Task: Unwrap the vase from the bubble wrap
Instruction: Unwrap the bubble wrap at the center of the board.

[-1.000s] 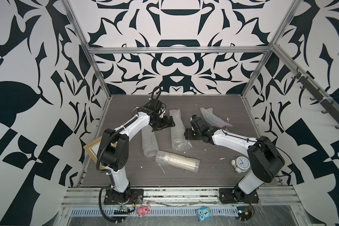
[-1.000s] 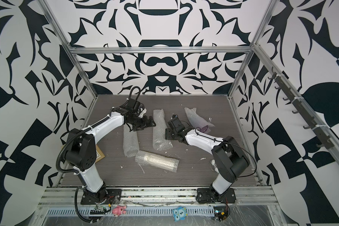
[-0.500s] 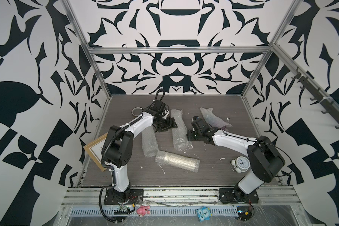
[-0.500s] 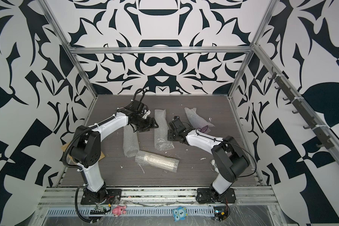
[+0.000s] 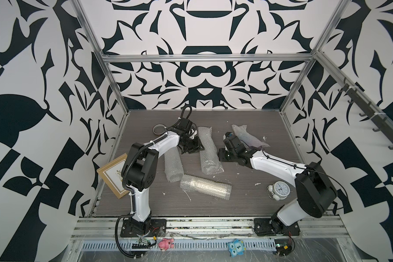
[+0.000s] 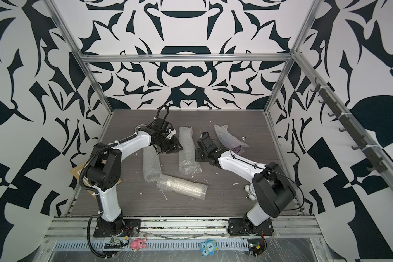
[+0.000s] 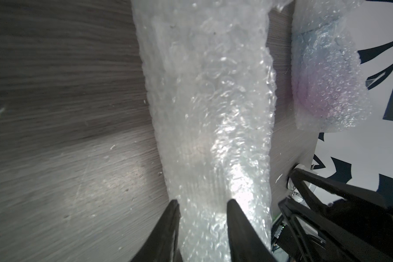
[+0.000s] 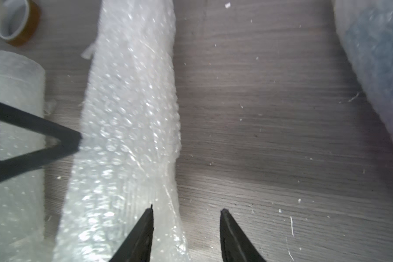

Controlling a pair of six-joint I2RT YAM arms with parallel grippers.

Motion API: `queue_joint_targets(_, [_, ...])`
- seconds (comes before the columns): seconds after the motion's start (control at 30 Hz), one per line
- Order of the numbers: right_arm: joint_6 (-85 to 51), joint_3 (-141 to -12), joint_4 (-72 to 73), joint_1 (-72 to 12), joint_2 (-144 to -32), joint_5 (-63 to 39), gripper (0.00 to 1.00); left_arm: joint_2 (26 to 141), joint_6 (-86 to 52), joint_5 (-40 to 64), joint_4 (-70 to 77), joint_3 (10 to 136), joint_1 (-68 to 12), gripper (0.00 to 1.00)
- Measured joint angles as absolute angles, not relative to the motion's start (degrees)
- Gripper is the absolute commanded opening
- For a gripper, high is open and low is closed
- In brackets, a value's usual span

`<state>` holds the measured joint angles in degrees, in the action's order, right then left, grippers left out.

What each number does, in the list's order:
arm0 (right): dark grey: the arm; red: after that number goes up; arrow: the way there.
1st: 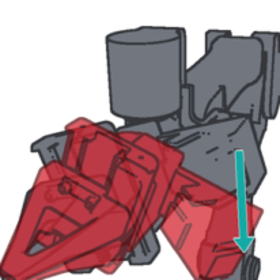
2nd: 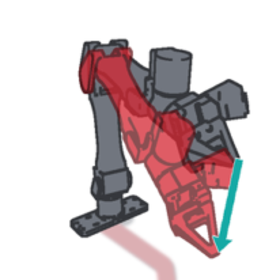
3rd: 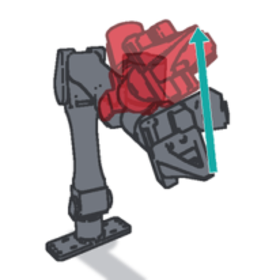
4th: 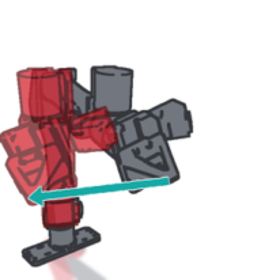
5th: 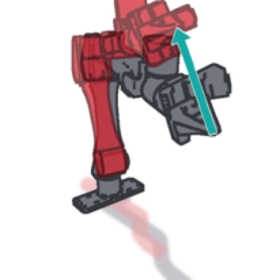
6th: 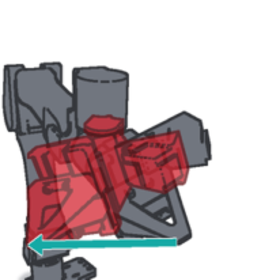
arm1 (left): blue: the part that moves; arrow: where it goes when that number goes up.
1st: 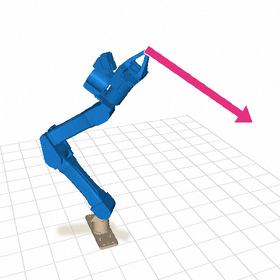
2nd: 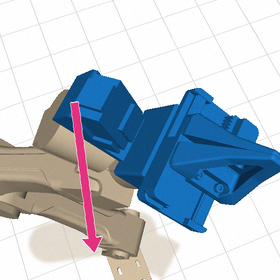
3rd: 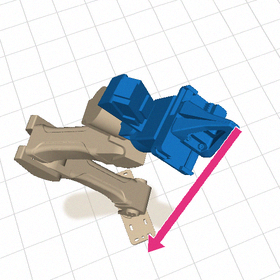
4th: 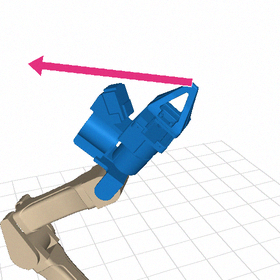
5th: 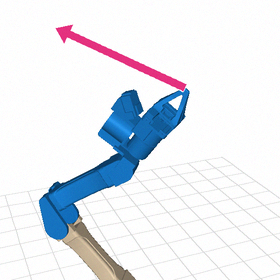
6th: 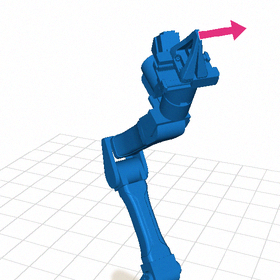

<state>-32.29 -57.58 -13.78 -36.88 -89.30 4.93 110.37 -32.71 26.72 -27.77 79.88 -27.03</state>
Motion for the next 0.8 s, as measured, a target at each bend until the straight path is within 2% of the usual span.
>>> queue_joint_targets(0.23, [-30.63, -65.69, -16.43, -42.04, -92.07, 8.1, 0.48, 110.37, -33.19, 28.12, -26.39, 79.07, -27.03, 0.34])
queue_joint_targets(0.4, [-29.08, -70.87, -18.15, -44.77, -97.08, 10.79, 0.42, 110.37, -33.21, 28.47, -25.87, 78.72, -27.03, 0.34])
queue_joint_targets(0.6, [-28.05, -72.84, -20.8, -45.15, -101.16, 13.06, 0.36, 110.37, -33.21, 28.53, -25.67, 78.65, -27.03, 0.34])
queue_joint_targets(0.8, [-27.81, -73.12, -21.5, -45.17, -101.32, 14.68, 0.35, 110.37, -33.17, 28.53, -25.56, 78.46, -27.03, 0.33])
